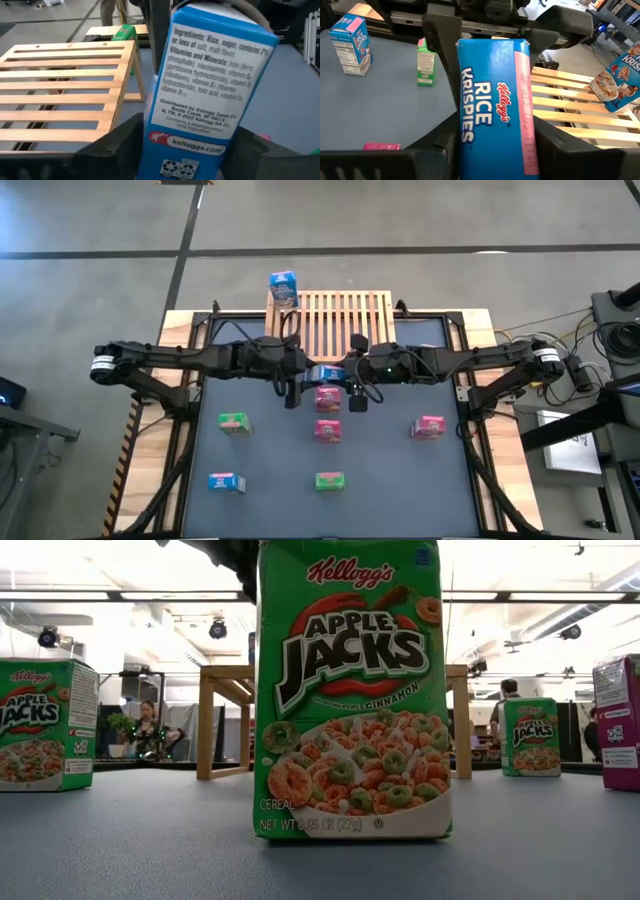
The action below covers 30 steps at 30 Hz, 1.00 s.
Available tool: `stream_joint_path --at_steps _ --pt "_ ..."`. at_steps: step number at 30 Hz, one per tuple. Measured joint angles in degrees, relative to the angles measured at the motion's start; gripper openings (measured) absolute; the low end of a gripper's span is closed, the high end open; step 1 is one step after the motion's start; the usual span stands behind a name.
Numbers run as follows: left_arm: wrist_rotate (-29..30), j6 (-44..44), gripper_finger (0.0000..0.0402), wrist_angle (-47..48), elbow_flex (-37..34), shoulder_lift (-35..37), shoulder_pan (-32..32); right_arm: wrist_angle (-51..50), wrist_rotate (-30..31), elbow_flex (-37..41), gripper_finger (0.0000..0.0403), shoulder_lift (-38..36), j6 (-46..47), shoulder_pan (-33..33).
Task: Stack cereal on shelf
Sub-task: Put the right blue cereal box on the shelf aligned with the other blue cereal box
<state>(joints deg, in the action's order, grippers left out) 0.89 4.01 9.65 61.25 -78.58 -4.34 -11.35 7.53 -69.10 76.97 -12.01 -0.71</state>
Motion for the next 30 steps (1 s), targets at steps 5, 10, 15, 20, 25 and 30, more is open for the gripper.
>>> stream_joint_path --at_steps 5,10,15,20,25,30 --pt "-0.2 0.0 0.0145 1.9 0.0 0.8 -1.1 -0.1 0.2 0.0 0.0197 0.0 0.0 0.0" --pt "-0.4 0.4 0.0134 5.2 0.0 3.1 -2.3 -2.1 0.3 0.0 0.0225 -1.7 -0.6 0.0" --pt "0.3 2.2 0.0145 7.6 -0.4 8.8 -5.1 -5.6 2.1 -0.1 0.0232 -5.5 -0.9 0.0" --pt "-0.2 4.9 0.0147 4.0 -5.0 16.2 -10.2 -5.6 2.6 2.4 0.0225 -9.8 -1.0 -0.8" --pt "-11.7 5.5 0.0148 -12.5 -16.8 23.1 -19.8 3.6 2.1 11.4 0.0216 -15.0 -3.8 -3.0" --pt "-25.0 -0.7 0.0148 -27.8 -25.7 24.9 -31.8 14.2 2.6 20.5 0.0214 -20.8 -3.6 -3.0"
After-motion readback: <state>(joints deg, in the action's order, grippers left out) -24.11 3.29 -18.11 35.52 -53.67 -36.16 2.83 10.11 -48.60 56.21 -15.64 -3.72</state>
